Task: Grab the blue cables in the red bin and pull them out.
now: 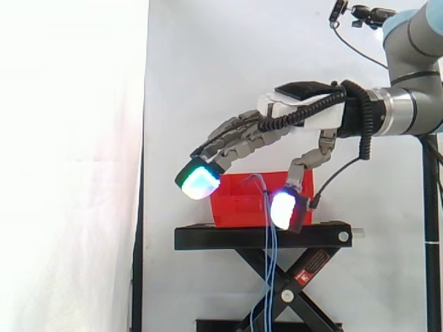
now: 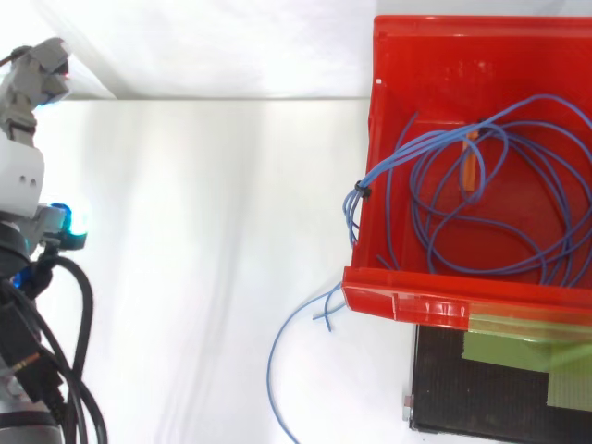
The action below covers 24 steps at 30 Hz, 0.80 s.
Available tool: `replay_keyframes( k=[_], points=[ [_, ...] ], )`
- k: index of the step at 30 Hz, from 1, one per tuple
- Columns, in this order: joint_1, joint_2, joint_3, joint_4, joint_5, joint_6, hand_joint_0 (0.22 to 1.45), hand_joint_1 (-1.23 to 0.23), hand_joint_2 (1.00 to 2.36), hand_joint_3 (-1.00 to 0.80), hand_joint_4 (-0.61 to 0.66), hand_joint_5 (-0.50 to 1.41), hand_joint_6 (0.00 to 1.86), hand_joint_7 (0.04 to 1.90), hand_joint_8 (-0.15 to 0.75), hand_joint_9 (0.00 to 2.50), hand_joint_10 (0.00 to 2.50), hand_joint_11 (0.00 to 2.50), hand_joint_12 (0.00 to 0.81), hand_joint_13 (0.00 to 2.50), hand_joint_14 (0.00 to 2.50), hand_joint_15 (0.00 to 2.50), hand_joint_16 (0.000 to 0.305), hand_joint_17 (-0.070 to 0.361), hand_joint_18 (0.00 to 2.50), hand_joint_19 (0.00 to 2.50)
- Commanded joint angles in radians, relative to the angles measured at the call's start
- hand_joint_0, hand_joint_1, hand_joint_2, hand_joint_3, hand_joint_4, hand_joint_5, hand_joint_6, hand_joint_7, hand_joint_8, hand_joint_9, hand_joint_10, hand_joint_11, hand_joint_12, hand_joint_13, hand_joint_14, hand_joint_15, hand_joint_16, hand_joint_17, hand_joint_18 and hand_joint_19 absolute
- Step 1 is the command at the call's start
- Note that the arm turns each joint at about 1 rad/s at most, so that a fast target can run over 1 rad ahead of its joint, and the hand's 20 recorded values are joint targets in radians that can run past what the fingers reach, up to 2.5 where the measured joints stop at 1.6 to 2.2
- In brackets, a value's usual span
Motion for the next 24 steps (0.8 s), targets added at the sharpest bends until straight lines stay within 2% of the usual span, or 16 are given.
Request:
replay_keyframes(
  k=[1, 4, 6, 7, 8, 13, 17, 21, 24],
  points=[
    [-0.014, 0.000, 0.026, -0.236, -0.002, -0.026, 0.75, -0.91, 1.00, -1.00, 0.21, 0.48, 0.01, 0.44, 0.233, 0.59, 0.01, 0.36, 0.308, 0.37, 0.01, 0.21, 0.040, 0.091, 0.30, 0.40],
    [-0.021, 0.000, 0.023, -0.222, -0.002, -0.059, 0.75, -0.92, 1.00, -1.00, 0.21, 0.48, 0.01, 0.47, 0.234, 0.59, 0.01, 0.38, 0.308, 0.37, 0.01, 0.22, 0.040, 0.091, 0.30, 0.40],
    [-0.027, 0.000, 0.009, -0.202, -0.002, -0.104, 0.75, -0.93, 1.00, -1.00, 0.21, 0.48, 0.01, 0.47, 0.235, 0.59, 0.02, 0.38, 0.309, 0.38, 0.01, 0.21, 0.041, 0.091, 0.30, 0.40],
    [-0.034, 0.000, -0.009, -0.170, -0.002, -0.142, 0.75, -0.93, 1.00, -1.00, 0.21, 0.48, 0.01, 0.47, 0.235, 0.59, 0.02, 0.38, 0.309, 0.38, 0.01, 0.22, 0.041, 0.091, 0.30, 0.40],
    [-0.040, 0.000, -0.023, -0.132, -0.002, -0.156, 0.75, -0.93, 1.00, -1.00, 0.21, 0.48, 0.01, 0.47, 0.233, 0.60, 0.01, 0.38, 0.310, 0.38, 0.01, 0.22, 0.041, 0.091, 0.30, 0.40],
    [-0.042, 0.000, -0.058, -0.044, -0.001, -0.142, 0.74, -0.93, 1.00, -1.00, 0.21, 0.49, 0.01, 0.47, 0.233, 0.59, 0.01, 0.38, 0.310, 0.38, 0.01, 0.22, 0.041, 0.092, 0.30, 0.41],
    [-0.040, -0.002, -0.095, 0.038, -0.002, -0.090, 0.74, -0.92, 1.00, -1.00, 0.22, 0.49, 0.01, 0.47, 0.235, 0.60, 0.01, 0.39, 0.310, 0.38, 0.01, 0.22, 0.041, 0.092, 0.30, 0.41],
    [-0.040, -0.002, -0.100, 0.081, -0.002, -0.064, 0.74, -0.92, 1.00, -1.00, 0.21, 0.49, 0.01, 0.47, 0.235, 0.60, 0.02, 0.38, 0.310, 0.38, 0.01, 0.22, 0.041, 0.092, 0.30, 0.41],
    [-0.040, -0.002, -0.100, 0.091, -0.002, -0.063, 0.75, -0.92, 1.00, -1.00, 0.21, 0.49, 0.01, 0.47, 0.234, 0.60, 0.01, 0.38, 0.310, 0.38, 0.01, 0.22, 0.041, 0.091, 0.30, 0.41]
  ],
)
